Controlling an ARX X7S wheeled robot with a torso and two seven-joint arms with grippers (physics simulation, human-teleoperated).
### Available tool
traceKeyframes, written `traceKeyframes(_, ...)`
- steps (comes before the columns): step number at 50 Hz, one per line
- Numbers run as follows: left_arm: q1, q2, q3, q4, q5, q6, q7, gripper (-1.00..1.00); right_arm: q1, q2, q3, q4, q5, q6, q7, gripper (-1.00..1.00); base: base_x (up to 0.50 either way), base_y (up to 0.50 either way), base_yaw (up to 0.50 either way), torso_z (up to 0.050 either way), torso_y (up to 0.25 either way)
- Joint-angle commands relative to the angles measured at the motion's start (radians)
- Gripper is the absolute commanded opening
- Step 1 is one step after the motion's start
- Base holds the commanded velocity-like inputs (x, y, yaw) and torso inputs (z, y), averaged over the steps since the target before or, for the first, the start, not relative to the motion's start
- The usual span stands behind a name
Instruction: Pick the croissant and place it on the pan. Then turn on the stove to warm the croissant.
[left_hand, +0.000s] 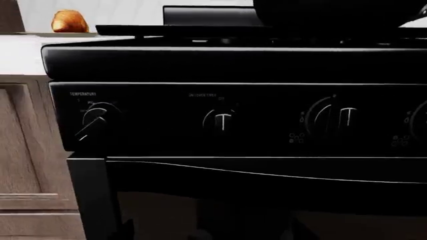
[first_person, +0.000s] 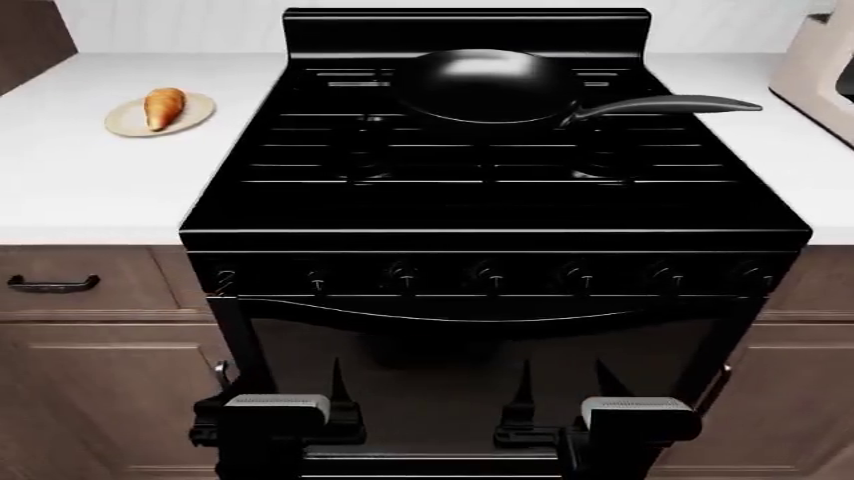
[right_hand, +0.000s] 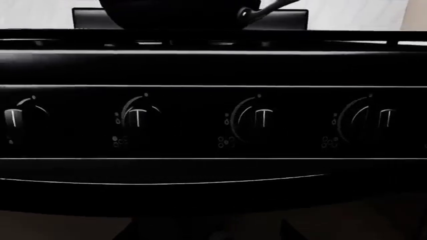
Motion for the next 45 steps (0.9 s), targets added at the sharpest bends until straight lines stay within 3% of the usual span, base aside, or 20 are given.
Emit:
traceKeyframes(1, -0.003, -0.012, 0.017, -0.003, -0.010, 0.004, -0.012, 1.00, 0.000, 0.011, -0.013, -0.001, 0.011, -0.002, 0.014, 1.00, 0.00, 0.50, 0.00, 0.000, 0.000)
traceKeyframes(40, -0.011, -0.037, 0.052, -0.010, -0.040, 0.003, -0.051, 1.00, 0.002, 0.039, -0.041, -0.002, 0.047, -0.007, 0.047, 1.00, 0.00, 0.50, 0.00, 0.000, 0.000)
traceKeyframes(45, -0.015, -0.039, 0.055, -0.013, -0.040, 0.002, -0.060, 1.00, 0.005, 0.039, -0.035, 0.006, 0.066, -0.004, 0.051, 1.00, 0.00, 0.00, 0.00, 0.000, 0.000)
